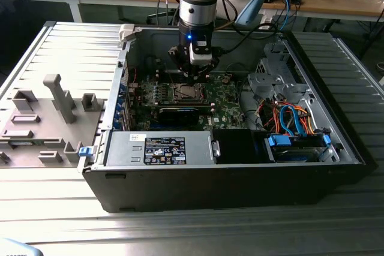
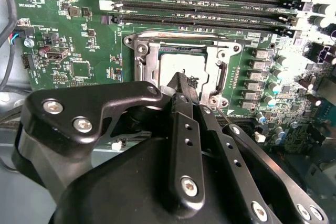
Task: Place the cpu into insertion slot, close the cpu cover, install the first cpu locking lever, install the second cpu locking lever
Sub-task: 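Install the first cpu locking lever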
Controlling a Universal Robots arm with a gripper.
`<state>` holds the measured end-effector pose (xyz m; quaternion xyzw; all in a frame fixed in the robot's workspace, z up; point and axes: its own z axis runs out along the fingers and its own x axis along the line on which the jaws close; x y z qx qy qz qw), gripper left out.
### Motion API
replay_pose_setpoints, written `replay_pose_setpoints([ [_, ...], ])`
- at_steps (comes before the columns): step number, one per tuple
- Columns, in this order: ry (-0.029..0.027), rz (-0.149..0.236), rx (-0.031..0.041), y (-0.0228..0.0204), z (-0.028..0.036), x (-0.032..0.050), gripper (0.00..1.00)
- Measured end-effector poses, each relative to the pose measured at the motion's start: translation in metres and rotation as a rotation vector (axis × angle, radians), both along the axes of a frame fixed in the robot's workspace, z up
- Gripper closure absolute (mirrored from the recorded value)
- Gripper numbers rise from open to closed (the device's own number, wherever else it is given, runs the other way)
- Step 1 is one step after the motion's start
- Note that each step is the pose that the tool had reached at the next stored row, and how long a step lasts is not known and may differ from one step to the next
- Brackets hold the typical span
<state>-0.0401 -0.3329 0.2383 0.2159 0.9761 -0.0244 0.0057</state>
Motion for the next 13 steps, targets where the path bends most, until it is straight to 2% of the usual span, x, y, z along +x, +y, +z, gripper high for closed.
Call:
replay_pose_setpoints([
  [13,0.0000,0.017,0.0000,0.0000,0.0000,0.0000,0.89],
])
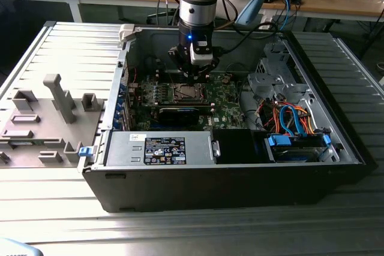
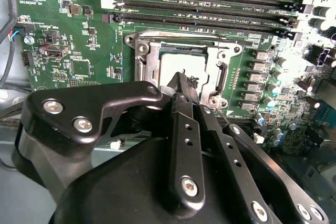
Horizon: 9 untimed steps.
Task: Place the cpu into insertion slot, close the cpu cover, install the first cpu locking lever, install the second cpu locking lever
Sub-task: 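Install the first cpu locking lever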
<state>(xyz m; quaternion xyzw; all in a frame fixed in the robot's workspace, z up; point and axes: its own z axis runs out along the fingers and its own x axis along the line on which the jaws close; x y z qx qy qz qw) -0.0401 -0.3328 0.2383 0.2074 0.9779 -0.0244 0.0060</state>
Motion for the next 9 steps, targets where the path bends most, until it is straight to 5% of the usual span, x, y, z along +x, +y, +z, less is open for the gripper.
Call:
replay_pose_setpoints([
  [9,0.0000,0.012,0.0000,0.0000,0.0000,0.0000,0.89],
])
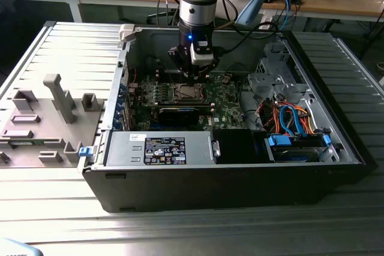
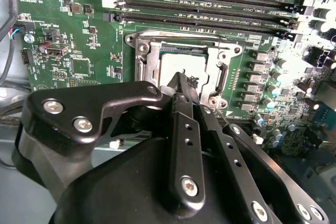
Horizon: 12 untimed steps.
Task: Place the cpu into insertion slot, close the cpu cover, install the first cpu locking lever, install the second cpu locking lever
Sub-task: 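Install the first cpu locking lever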
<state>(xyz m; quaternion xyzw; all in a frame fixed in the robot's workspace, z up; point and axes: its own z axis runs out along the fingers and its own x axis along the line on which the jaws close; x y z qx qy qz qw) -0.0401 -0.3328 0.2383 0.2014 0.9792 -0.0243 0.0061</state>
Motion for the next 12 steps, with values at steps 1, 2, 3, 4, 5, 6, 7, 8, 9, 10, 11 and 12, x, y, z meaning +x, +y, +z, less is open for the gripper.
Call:
replay_pose_setpoints([
  [1,0.0000,0.002,0.0000,0.0000,0.0000,0.0000,0.89],
  [2,0.0000,0.004,0.0000,0.0000,0.0000,0.0000,0.89],
  [3,0.0000,0.006,0.0000,0.0000,0.0000,0.0000,0.89],
  [4,0.0000,0.007,0.0000,0.0000,0.0000,0.0000,0.89],
  [5,0.0000,0.008,0.0000,0.0000,0.0000,0.0000,0.89],
  [6,0.0000,0.010,0.0000,0.0000,0.0000,0.0000,0.89],
  [7,0.0000,0.012,-0.0001,0.0000,0.0000,0.0000,0.89],
  [8,0.0000,0.014,0.0000,0.0000,0.0000,0.0000,0.89],
  [9,0.0000,0.015,0.0000,0.0000,0.0000,0.0000,0.89],
  [10,0.0000,0.016,-0.0001,0.0000,0.0000,0.0000,0.89],
  [11,0.0000,0.017,0.0000,0.0000,0.0000,0.0000,0.89],
  [12,0.0000,0.019,0.0000,0.0000,0.0000,0.0000,0.89],
])
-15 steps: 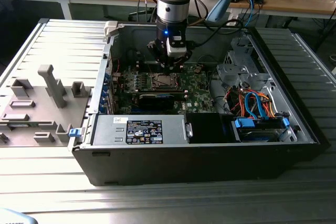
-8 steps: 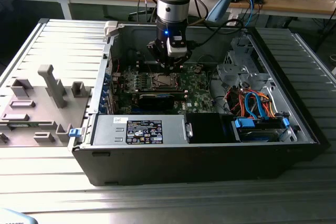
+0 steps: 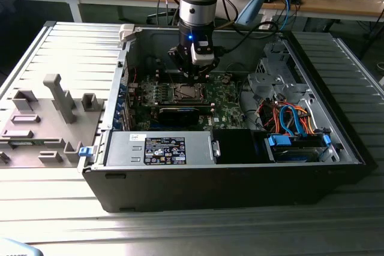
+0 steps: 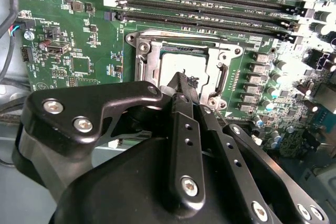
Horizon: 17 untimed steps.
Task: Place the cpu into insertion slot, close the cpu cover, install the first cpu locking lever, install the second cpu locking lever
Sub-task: 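Install the first cpu locking lever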
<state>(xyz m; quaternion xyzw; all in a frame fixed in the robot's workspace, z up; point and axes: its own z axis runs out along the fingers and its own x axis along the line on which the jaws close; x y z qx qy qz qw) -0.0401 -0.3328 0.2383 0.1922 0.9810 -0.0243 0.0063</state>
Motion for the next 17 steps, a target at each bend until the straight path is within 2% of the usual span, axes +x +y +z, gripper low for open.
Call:
replay_pose_setpoints([
  [17,0.0000,0.036,0.0000,0.0000,0.0000,0.0000,0.89],
])
